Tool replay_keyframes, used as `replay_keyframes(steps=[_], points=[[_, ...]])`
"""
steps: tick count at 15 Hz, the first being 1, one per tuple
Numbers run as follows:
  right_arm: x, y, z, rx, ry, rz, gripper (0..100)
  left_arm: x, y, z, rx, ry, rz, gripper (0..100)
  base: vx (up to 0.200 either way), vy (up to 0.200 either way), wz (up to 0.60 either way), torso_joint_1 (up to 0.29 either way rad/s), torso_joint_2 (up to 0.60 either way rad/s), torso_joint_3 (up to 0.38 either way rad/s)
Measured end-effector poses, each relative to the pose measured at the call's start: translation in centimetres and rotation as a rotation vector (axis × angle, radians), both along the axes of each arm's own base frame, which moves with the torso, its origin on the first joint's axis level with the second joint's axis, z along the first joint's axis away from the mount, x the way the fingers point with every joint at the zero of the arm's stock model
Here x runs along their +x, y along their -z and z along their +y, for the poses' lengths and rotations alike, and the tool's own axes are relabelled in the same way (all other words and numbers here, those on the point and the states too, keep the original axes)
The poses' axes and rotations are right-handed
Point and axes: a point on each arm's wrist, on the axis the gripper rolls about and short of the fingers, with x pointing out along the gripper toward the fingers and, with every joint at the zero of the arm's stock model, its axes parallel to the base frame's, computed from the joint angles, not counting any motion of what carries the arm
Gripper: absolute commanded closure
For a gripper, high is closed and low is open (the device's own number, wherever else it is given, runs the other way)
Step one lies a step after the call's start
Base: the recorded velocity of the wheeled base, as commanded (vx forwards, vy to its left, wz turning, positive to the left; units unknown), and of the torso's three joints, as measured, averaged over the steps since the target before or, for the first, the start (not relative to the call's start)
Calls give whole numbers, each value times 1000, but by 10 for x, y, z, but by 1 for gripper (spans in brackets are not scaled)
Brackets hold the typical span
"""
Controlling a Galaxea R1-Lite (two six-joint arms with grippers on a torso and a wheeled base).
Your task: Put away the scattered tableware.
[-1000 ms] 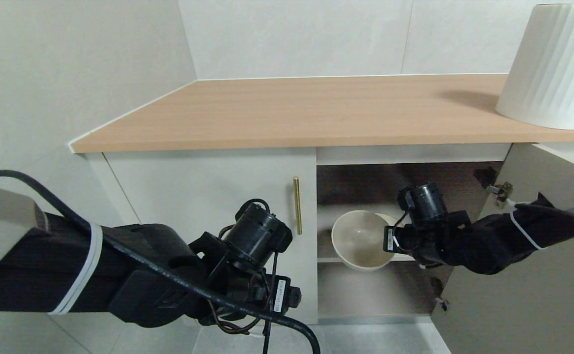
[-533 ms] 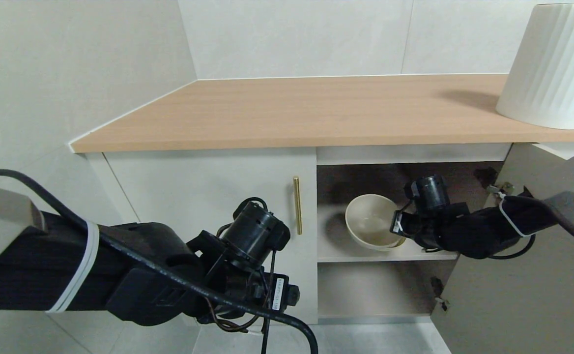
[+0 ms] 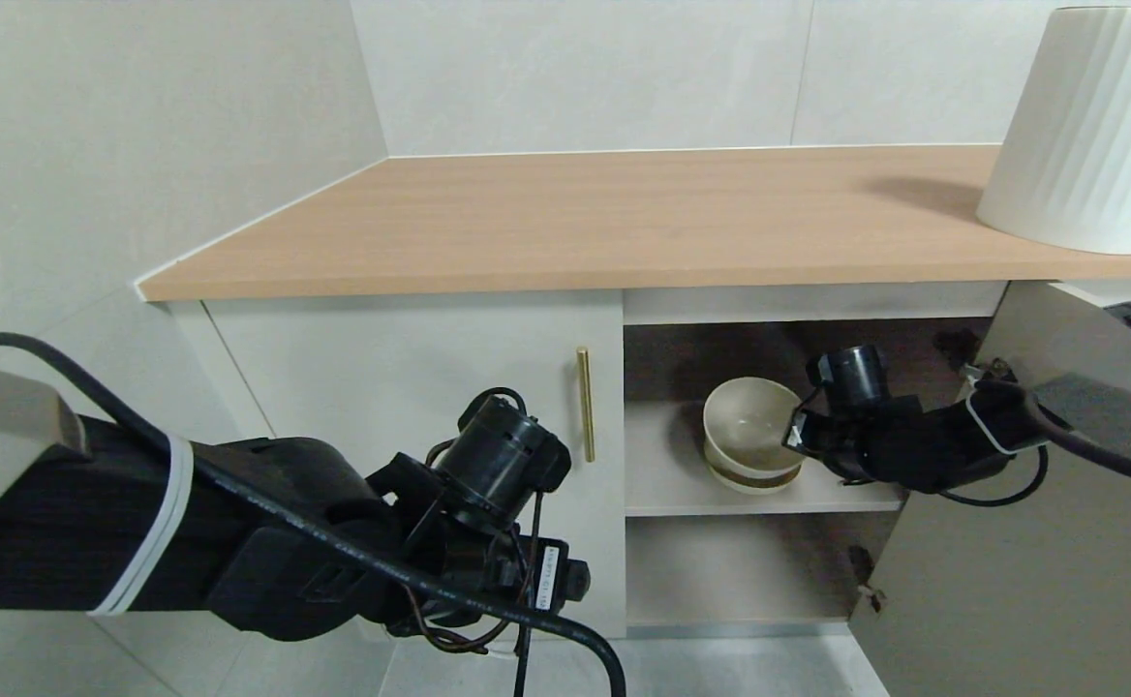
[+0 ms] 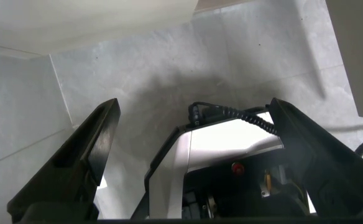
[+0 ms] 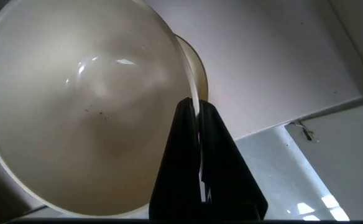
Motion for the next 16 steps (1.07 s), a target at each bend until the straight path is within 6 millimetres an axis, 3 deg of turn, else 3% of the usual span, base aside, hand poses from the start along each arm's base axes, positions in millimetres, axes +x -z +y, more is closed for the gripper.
replay_keyframes(steps=[11,12,16], points=[[16,22,-2,-11,24,20,100,0,0,0,0,-1,1,0,0,0,0,0,0,0],[16,22,-2,-11,23,19,0,0,1,0,1,-1,2,0,0,0,0,0,0,0],[16,23,-2,-10,23,23,0,0,1,0,1,-1,2,0,0,0,0,0,0,0]])
